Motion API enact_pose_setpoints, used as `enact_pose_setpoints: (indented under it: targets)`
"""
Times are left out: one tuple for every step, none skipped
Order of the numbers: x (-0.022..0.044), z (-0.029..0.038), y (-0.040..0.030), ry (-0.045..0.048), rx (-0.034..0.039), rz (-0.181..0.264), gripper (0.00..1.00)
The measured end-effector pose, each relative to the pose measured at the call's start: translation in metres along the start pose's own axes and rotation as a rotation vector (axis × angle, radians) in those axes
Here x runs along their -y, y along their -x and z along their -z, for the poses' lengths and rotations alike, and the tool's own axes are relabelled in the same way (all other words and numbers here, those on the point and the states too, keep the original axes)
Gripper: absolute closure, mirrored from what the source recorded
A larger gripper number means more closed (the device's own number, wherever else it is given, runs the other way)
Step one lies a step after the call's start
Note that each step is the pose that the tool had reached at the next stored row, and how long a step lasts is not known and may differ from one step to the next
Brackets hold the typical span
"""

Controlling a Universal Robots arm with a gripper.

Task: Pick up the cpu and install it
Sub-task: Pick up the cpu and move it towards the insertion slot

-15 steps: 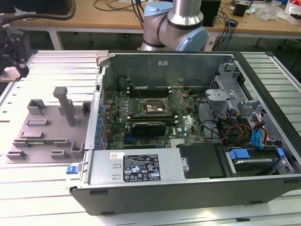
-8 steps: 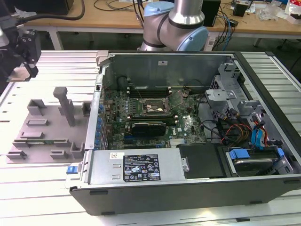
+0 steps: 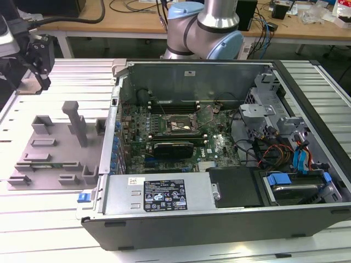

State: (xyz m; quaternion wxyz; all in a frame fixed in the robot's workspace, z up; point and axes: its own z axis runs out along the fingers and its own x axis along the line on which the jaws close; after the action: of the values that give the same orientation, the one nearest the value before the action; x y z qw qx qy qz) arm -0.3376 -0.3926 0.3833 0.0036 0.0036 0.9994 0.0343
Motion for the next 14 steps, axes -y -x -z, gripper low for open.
enact_pose_setpoints:
  targets:
    - [0.0,0.0,0.0022,-0.0001,0.0,0.0,0.45]
    - [0.0,-0.0001,0.0049,0.0,0.0001,0.0,0.45]
    - [-0.0001,-0.0001,0.0066,0.0,0.0001,0.0,0.45]
    - [-0.0001,-0.0001,0.0078,0.0,0.0001,0.0,0.45]
    - [-0.0001,-0.0001,0.01,0.0,0.0,0.0,0.45]
    - [-0.0001,-0.0001,0.0123,0.0,0.0,0.0,0.45]
    - [-0.0001,-0.0001,0.0146,0.0,0.0,0.0,0.45]
    - [-0.0001,-0.0002,0.0174,0.0,0.0,0.0,0.45]
    - [-0.0002,-0.0001,0.02,0.0,-0.0001,0.0,0.45]
    - [-0.0001,-0.0002,0.0222,0.0,0.0,0.0,0.45]
    - [-0.0002,-0.0002,0.0264,0.0,0.0,0.0,0.45]
    - [-0.0002,-0.0002,0.0305,0.0,-0.0001,0.0,0.45]
    - [-0.0002,-0.0003,0.0345,0.0,0.0,0.0,0.45]
    - [-0.0002,-0.0003,0.0371,0.0,0.0,0.0,0.45]
